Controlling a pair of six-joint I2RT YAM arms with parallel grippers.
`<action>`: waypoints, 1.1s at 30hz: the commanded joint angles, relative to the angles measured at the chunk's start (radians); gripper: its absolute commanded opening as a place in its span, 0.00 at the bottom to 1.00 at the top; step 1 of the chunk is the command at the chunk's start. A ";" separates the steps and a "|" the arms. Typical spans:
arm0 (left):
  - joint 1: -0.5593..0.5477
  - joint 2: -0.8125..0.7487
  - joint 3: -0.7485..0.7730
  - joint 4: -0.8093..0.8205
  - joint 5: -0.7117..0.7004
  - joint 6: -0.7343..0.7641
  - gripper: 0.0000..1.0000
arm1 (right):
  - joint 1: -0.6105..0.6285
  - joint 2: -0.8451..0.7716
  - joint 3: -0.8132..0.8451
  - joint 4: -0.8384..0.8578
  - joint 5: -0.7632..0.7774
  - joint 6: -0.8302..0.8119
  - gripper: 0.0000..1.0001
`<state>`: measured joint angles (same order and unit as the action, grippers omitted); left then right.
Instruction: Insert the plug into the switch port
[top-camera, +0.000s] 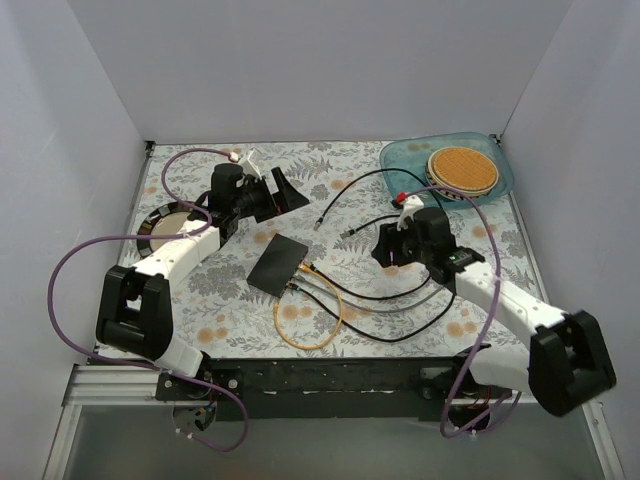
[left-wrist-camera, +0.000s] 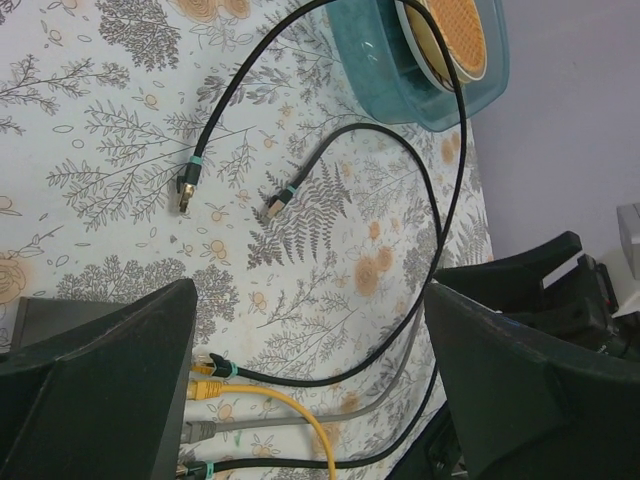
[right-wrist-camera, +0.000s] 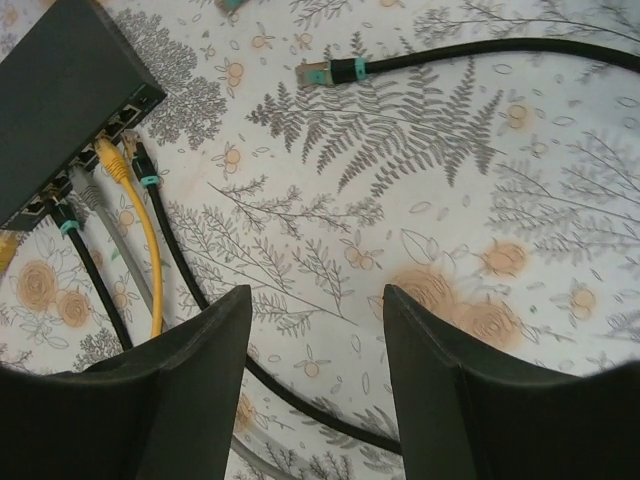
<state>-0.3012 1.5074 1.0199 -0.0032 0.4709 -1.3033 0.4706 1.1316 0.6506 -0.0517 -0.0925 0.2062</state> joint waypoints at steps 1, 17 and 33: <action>0.005 -0.030 0.009 -0.049 -0.041 0.045 0.98 | 0.046 0.211 0.182 0.108 -0.130 -0.037 0.61; 0.120 -0.039 -0.017 -0.104 -0.069 0.018 0.98 | 0.324 0.743 0.610 -0.043 0.034 -0.074 0.57; 0.149 -0.056 -0.035 -0.081 -0.023 0.013 0.98 | 0.378 0.737 0.514 -0.031 0.158 -0.070 0.56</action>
<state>-0.1593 1.5055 0.9955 -0.0967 0.4313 -1.2907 0.8379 1.8851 1.1904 -0.1028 0.0387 0.1383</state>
